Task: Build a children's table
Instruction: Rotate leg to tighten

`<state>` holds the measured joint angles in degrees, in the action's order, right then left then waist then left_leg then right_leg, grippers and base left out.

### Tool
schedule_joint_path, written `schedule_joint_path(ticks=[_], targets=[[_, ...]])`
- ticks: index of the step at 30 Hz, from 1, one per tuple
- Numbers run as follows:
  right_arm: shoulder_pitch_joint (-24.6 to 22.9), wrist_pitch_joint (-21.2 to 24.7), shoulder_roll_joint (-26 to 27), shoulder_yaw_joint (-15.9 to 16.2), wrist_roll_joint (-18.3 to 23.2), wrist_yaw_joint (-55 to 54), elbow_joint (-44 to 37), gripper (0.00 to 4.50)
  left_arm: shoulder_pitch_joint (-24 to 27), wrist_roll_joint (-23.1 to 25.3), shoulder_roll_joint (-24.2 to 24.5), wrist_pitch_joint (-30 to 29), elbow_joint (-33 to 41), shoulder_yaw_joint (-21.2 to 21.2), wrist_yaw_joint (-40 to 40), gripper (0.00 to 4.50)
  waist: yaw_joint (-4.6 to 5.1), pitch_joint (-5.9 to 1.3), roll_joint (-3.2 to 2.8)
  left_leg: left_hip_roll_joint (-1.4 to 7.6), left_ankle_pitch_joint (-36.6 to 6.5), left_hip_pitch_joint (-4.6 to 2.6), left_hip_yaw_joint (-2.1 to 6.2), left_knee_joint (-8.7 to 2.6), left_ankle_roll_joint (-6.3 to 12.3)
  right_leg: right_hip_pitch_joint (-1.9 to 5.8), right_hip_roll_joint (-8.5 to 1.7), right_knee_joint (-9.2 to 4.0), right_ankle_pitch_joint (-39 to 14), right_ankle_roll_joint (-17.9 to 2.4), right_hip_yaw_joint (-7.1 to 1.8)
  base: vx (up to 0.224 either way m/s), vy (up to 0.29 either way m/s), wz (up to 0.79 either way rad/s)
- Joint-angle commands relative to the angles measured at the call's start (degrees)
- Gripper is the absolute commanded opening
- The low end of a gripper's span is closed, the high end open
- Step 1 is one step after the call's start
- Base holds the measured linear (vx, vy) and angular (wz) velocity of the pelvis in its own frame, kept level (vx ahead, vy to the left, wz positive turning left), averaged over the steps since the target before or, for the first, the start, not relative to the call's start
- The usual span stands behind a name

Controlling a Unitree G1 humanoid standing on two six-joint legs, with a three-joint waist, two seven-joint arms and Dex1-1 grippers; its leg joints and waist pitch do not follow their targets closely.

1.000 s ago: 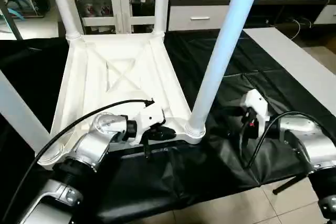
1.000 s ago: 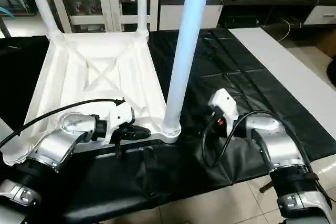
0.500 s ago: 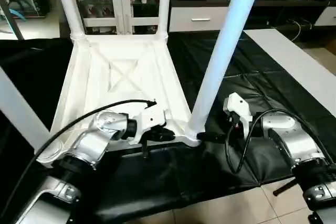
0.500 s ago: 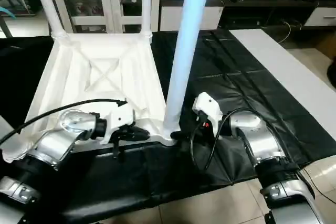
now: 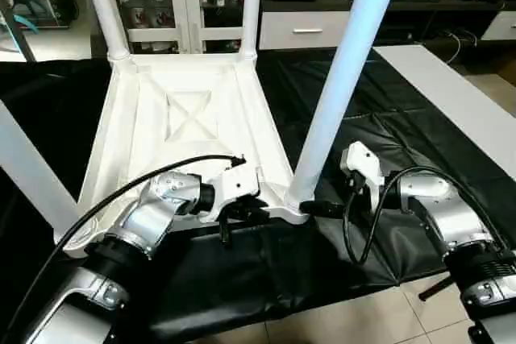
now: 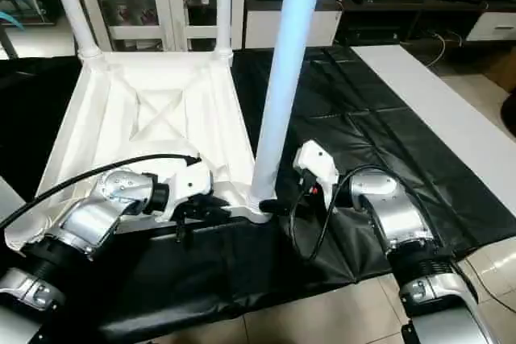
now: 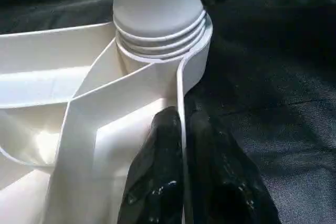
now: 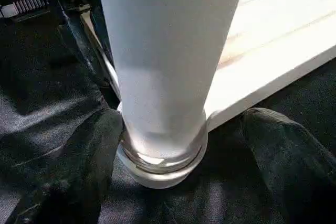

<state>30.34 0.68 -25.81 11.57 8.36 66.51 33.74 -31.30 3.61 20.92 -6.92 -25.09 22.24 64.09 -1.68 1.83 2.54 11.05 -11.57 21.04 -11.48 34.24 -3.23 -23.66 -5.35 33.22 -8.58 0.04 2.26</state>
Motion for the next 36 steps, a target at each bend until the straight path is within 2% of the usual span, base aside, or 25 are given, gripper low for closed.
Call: schedule_joint_path(ticks=[1, 3, 11, 16, 17, 19, 20, 24, 25, 28, 31, 35, 36], targets=[[1.5, -0.6, 0.1, -0.7, -1.2, -1.5, 1.3, 3.98, 0.8, 0.7, -0.5, -0.4, -1.5, 2.3, 1.0, 0.25, 0.37, -3.05, -0.15, 2.26, -14.4, -0.87, 0.80, -4.51, 1.94, 2.22, -2.25, -3.10, -13.9, -13.3, -1.50, 0.000, 0.000, 0.00], [1.8, -1.0, 0.3, -0.6, -1.7, -2.2, 2.0, 3.98, 0.8, 0.8, -0.6, -0.5, -1.5, 2.3, 1.1, 0.07, 0.46, -2.96, -0.17, 2.27, -14.9, -0.86, 0.82, -4.59, 1.85, 2.17, -2.20, -3.18, -14.4, -13.2, -1.47, 0.000, 0.000, 0.00], [3.0, -2.6, 1.3, 0.7, -1.6, 1.4, 4.0, 3.98, 1.5, 0.7, -0.1, -2.1, -0.7, 3.1, 3.1, 0.07, 0.55, -2.95, -0.17, 2.29, -15.7, -0.89, 0.88, -4.62, 1.64, 2.09, -2.26, -3.26, -15.6, -13.0, -1.49, 0.000, 0.000, 0.00], [4.8, -6.9, 2.0, 2.9, -5.4, 0.1, 8.2, 3.98, 2.7, 0.4, 1.2, -1.0, 2.2, 5.0, 7.0, 0.07, 0.51, -3.18, -0.13, 2.36, -12.5, -0.87, 0.76, -4.39, 2.48, 2.22, -2.36, -2.63, -11.1, -14.5, -1.45, 0.000, 0.000, 0.00], [5.1, -7.3, 2.2, 3.0, -5.5, 0.1, 8.9, 3.98, 3.1, 0.3, 1.3, -1.0, 3.1, 5.4, 7.6, 0.07, 0.57, -3.16, 0.12, 2.32, -12.0, -0.79, 0.66, -4.35, 2.80, 2.27, -2.28, -2.62, -10.6, -14.6, -1.46, 0.000, 0.000, 0.00], [5.7, -7.3, 2.7, 2.8, -5.1, 0.7, 9.5, 3.98, 3.7, 0.2, 1.5, -1.2, 4.7, 6.0, 8.3, 0.07, 0.60, -3.14, -0.12, 2.38, -11.6, -0.80, 0.67, -4.37, 3.10, 2.35, -2.26, -2.53, -10.0, -15.0, -1.45, 0.000, 0.000, 0.00], [5.8, -7.3, 2.8, 2.7, -4.9, 1.2, 9.5, 3.98, 3.8, 0.1, 1.5, -1.5, 5.0, 6.1, 8.3, 0.07, 0.73, -3.10, 0.20, 2.40, -12.2, -0.80, 0.65, -4.43, 3.03, 2.34, -2.19, -2.61, -10.6, -14.9, -1.41, 0.000, 0.000, 0.00], [6.0, -7.4, 3.0, 2.5, -3.7, 4.5, 9.4, 3.98, 3.7, 0.3, 1.3, -1.7, 4.9, 6.0, 7.8, 0.07, 1.01, -3.05, 0.06, 2.40, -13.9, -0.83, 0.81, -4.54, 2.44, 2.30, -2.22, -2.80, -12.9, -14.4, -1.43, 0.000, 0.000, 0.00], [6.0, -7.5, 3.0, 2.5, -3.1, 5.8, 9.6, 3.68, 3.7, 0.5, 1.3, -1.7, 4.7, 5.8, 7.4, 0.00, 1.04, -3.09, 0.22, 2.41, -14.1, -0.94, 0.71, -4.46, 2.56, 2.21, -2.21, -2.87, -12.9, -14.4, -1.45, 0.000, 0.000, 0.00], [5.8, -7.1, 2.9, 2.6, -2.1, 8.6, 9.9, 3.55, 3.6, 0.7, 1.4, -1.7, 4.4, 5.6, 6.9, 0.00, 0.85, -3.11, 0.01, 2.47, -13.5, -1.02, 0.70, -4.46, 2.90, 2.18, -2.17, -2.74, -11.8, -14.8, -1.46, 0.000, 0.000, 0.00], [5.7, -6.6, 2.8, 2.6, -1.9, 9.4, 9.8, 3.18, 3.5, 0.8, 1.6, -1.6, 4.2, 5.6, 6.8, 0.00, 0.44, -3.19, 0.08, 2.45, -12.0, -1.04, 0.60, -4.34, 3.28, 2.26, -2.19, -2.53, -10.2, -15.2, -1.47, 0.000, 0.000, 0.00], [5.5, -6.6, 2.8, 2.5, -2.0, 9.8, 9.9, 3.08, 3.6, 0.9, 1.6, -1.7, 4.3, 5.5, 6.9, 0.00, 0.26, -3.12, 0.01, 2.45, -12.3, -0.99, 0.61, -4.41, 2.98, 2.31, -2.22, -2.56, -10.9, -15.1, -1.43, 0.000, 0.000, 0.00], [5.5, -6.6, 2.8, 2.5, -2.0, 9.8, 9.9, 2.84, 3.6, 0.9, 1.6, -1.7, 4.3, 5.5, 6.9, 0.00, 0.24, -3.17, 0.01, 2.44, -12.4, -1.02, 0.63, -4.40, 2.88, 2.31, -2.22, -2.56, -10.9, -15.1, -1.43, 0.000, 0.000, 0.00]])
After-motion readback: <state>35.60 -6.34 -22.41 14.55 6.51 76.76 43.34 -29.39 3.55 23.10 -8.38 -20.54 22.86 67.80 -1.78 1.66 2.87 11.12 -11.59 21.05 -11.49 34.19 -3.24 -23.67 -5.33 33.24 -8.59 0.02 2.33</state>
